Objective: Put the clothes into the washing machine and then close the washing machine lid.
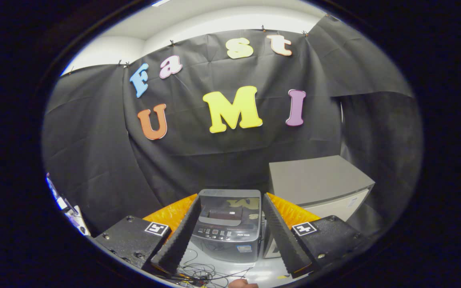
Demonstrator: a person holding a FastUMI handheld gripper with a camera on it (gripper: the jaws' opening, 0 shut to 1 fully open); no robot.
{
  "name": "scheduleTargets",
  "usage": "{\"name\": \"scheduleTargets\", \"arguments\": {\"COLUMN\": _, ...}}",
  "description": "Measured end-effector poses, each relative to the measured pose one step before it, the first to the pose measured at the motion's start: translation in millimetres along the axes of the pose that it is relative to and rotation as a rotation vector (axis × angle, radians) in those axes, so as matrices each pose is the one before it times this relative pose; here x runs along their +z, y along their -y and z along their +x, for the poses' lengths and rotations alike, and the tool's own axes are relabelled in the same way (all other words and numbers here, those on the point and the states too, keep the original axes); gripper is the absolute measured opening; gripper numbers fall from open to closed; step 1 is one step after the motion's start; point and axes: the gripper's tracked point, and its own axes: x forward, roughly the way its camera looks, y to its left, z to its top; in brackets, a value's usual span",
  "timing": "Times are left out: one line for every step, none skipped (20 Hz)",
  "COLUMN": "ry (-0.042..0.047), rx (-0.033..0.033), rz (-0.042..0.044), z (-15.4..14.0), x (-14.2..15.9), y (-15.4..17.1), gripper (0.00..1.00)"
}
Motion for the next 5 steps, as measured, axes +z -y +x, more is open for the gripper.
{"name": "scheduleTargets", "arguments": {"ry": 0.01617, "rx": -0.00349, "rz": -0.00456, "z": -11.04, "x": 0.52, "y": 5.73, "gripper": 0.97}}
{"name": "scheduleTargets", "arguments": {"ry": 0.01174, "rx": -0.00590, "rz": -0.00652, "z": -9.48, "x": -0.86, "y": 5.16, "gripper": 0.97}}
{"name": "scheduleTargets", "arguments": {"ry": 0.00578, "rx": -0.00832, "rz": -0.00507, "z": -9.92, "x": -2.77, "y": 6.07, "gripper": 0.97}}
{"name": "scheduleTargets", "arguments": {"ry": 0.00643, "rx": -0.00171, "rz": -0.00409, "z": -8.61, "x": -2.83, "y": 3.94, "gripper": 0.97}}
{"name": "scheduleTargets", "arguments": {"ry": 0.00531, "rx": -0.00190, "rz": -0.00414, "z": -6.46, "x": -3.89, "y": 2.76, "gripper": 0.97}}
